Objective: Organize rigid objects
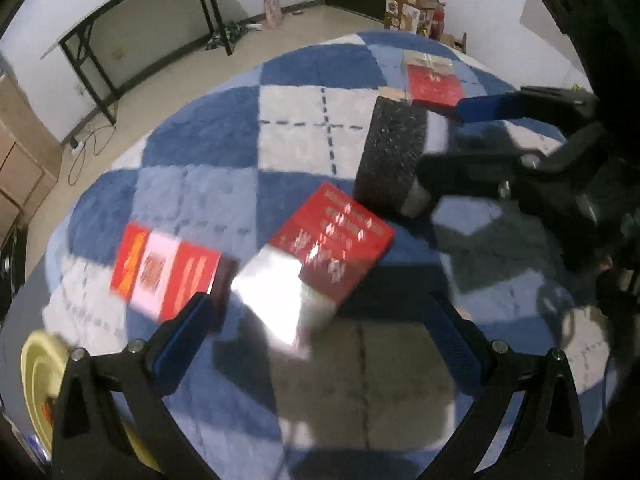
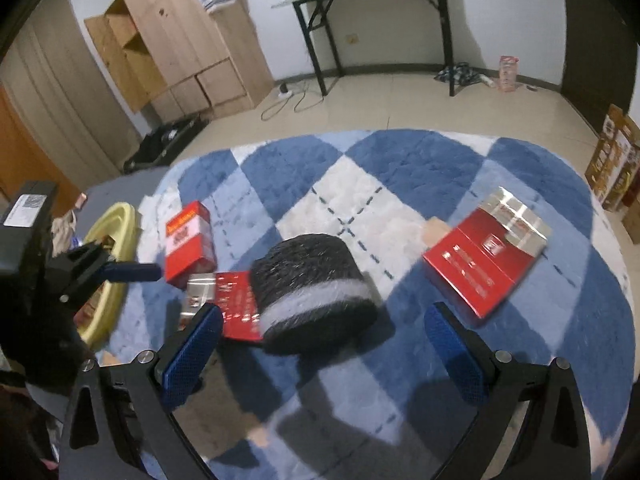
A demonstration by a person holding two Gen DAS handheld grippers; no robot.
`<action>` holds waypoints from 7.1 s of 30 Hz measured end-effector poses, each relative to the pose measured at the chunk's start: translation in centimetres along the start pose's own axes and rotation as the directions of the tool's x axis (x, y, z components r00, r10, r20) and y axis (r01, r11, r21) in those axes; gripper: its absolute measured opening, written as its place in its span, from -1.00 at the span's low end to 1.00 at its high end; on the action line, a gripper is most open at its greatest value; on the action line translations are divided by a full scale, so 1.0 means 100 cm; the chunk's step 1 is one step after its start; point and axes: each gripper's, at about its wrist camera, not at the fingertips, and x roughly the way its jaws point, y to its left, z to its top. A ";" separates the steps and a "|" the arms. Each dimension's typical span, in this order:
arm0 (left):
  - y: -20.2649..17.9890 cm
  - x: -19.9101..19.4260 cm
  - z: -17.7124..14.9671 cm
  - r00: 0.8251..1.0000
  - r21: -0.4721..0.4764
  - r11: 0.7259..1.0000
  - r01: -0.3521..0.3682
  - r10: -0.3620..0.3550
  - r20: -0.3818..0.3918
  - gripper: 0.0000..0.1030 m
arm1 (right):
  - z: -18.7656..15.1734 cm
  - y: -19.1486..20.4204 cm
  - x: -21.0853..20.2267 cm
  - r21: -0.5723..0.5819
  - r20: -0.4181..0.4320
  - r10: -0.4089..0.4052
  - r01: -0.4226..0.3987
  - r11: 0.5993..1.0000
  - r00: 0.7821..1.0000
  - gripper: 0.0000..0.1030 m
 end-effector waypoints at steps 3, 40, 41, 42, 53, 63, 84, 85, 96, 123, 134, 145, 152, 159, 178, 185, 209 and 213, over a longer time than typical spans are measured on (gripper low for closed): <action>-0.003 0.019 0.008 0.999 -0.001 0.999 0.032 -0.032 -0.005 1.00 | 0.007 -0.005 0.020 -0.019 -0.027 0.015 -0.015 1.000 1.000 0.88; -0.018 0.039 0.037 0.996 0.190 0.978 -0.083 0.087 -0.013 0.31 | -0.061 -0.050 -0.047 0.166 0.094 0.099 -0.113 0.980 0.991 0.31; -0.015 0.035 0.033 0.997 0.154 0.985 -0.073 0.074 -0.006 0.30 | -0.062 -0.049 -0.046 0.164 0.091 0.099 -0.113 0.980 0.991 0.31; -0.014 0.032 0.027 0.998 0.131 0.990 -0.058 0.059 -0.007 0.29 | -0.062 -0.046 -0.044 0.163 0.088 0.100 -0.113 0.980 0.991 0.31; 0.082 -0.155 -0.066 0.951 -0.248 0.946 -0.209 0.256 0.174 0.22 | -0.055 0.018 -0.074 0.023 0.126 0.146 -0.150 0.988 0.981 0.31; 0.187 -0.206 -0.177 0.924 -0.547 0.821 -0.163 0.322 0.207 0.20 | -0.036 0.149 -0.062 -0.108 0.077 0.283 -0.275 0.956 0.956 0.31; 0.267 -0.151 -0.264 0.961 -0.736 0.668 -0.109 0.259 0.092 0.18 | 0.062 0.384 0.167 -0.346 -0.148 0.190 -0.231 0.910 0.971 0.31; 0.268 -0.146 -0.264 0.963 -0.736 0.668 -0.108 0.253 0.089 0.18 | 0.066 0.388 0.175 -0.329 -0.150 0.185 -0.225 0.917 0.971 0.31; 0.270 -0.156 -0.266 0.945 -0.774 0.632 -0.046 0.279 0.172 0.84 | 0.064 0.357 0.168 -0.213 -0.085 0.250 -0.263 0.941 0.964 0.87; 0.140 -0.124 -0.092 0.981 -0.650 0.760 0.012 0.117 0.154 1.00 | -0.034 -0.003 -0.028 0.273 0.159 -0.193 0.145 0.951 0.968 0.99; 0.105 -0.017 -0.014 0.979 -0.684 0.717 -0.137 0.204 0.017 1.00 | 0.000 -0.077 0.012 0.385 0.104 -0.235 0.178 0.905 0.966 0.99; 0.110 0.025 -0.019 0.963 -0.773 0.600 -0.205 0.265 -0.049 0.41 | 0.018 -0.061 0.053 0.402 0.079 -0.411 0.348 0.847 0.908 0.88; 0.111 -0.010 -0.042 0.972 -0.706 0.697 -0.124 0.227 0.054 0.17 | 0.008 -0.043 0.040 0.274 0.168 -0.391 0.339 0.900 0.905 0.47; 0.170 -0.107 -0.083 0.940 -0.708 0.687 -0.160 0.324 0.102 0.15 | 0.014 0.055 0.006 0.103 0.256 -0.183 0.162 0.981 0.949 0.47; 0.310 -0.115 -0.199 0.969 -0.738 0.632 -0.237 0.205 -0.135 0.15 | 0.027 0.347 0.117 -0.371 -0.114 0.174 -0.204 0.906 0.978 0.47; 0.313 -0.108 -0.202 0.971 -0.744 0.626 -0.233 0.197 -0.139 0.15 | 0.042 0.375 0.170 -0.381 -0.168 0.151 -0.205 0.902 0.974 0.48; 0.133 -0.170 -0.332 0.897 -0.748 0.625 -0.222 0.432 0.094 1.00 | -0.109 0.305 0.078 -0.440 -0.024 0.161 -0.155 0.884 0.987 0.99; 0.132 -0.128 -0.344 0.916 -0.789 0.567 -0.238 0.400 0.011 1.00 | -0.115 0.314 0.107 -0.438 -0.057 0.115 -0.128 0.890 0.992 0.99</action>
